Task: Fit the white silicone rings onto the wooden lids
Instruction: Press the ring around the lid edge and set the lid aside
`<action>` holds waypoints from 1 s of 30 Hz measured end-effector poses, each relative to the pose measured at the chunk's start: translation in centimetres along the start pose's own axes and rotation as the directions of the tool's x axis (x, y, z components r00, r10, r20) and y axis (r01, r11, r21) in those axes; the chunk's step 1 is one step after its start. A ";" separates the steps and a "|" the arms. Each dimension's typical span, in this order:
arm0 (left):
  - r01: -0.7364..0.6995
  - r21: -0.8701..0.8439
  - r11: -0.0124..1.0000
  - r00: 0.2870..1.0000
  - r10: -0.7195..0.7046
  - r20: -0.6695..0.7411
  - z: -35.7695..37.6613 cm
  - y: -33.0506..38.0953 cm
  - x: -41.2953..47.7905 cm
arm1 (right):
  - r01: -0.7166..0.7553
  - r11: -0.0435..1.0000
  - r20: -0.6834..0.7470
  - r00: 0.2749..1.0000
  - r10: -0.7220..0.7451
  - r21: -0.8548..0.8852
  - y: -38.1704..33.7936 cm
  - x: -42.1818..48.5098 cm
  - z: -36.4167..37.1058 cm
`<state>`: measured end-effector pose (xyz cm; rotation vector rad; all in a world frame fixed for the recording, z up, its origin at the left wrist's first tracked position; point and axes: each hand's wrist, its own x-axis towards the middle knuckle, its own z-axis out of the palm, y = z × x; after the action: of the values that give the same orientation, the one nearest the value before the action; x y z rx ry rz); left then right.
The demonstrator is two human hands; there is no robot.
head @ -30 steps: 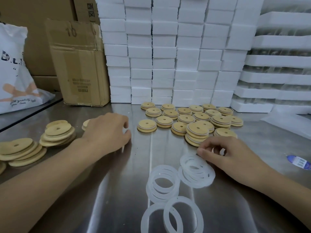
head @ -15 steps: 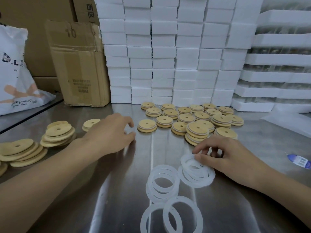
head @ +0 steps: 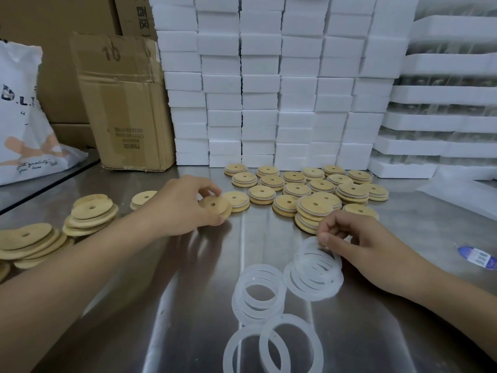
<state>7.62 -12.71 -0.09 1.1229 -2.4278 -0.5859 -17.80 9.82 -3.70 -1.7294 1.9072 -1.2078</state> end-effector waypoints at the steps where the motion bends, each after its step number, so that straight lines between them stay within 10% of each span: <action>1: -0.014 -0.064 0.998 1.000 0.014 -0.003 0.1 0.4 -0.1 | 0.010 1.000 -0.018 1.000 -0.010 0.015 0.0 0.0 0.1; 7: 0.048 -0.494 0.868 0.993 0.011 0.115 1.5 3.6 -1.2 | 0.052 0.979 -0.101 0.994 -0.033 0.195 -1.1 0.1 0.6; 25: 0.449 -0.845 0.290 0.866 0.094 0.492 5.0 6.6 -3.6 | 0.065 0.907 -0.194 0.981 0.018 0.417 -2.4 -0.3 2.3; 30: 0.371 -0.830 0.416 0.865 0.171 0.472 5.4 6.6 -3.8 | 0.129 0.889 -0.186 0.981 -0.051 0.440 -2.5 -0.4 2.6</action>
<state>3.05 -4.72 -1.75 0.6234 -1.7588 -2.1569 -14.23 9.39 -3.52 -1.5123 1.4749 -1.7210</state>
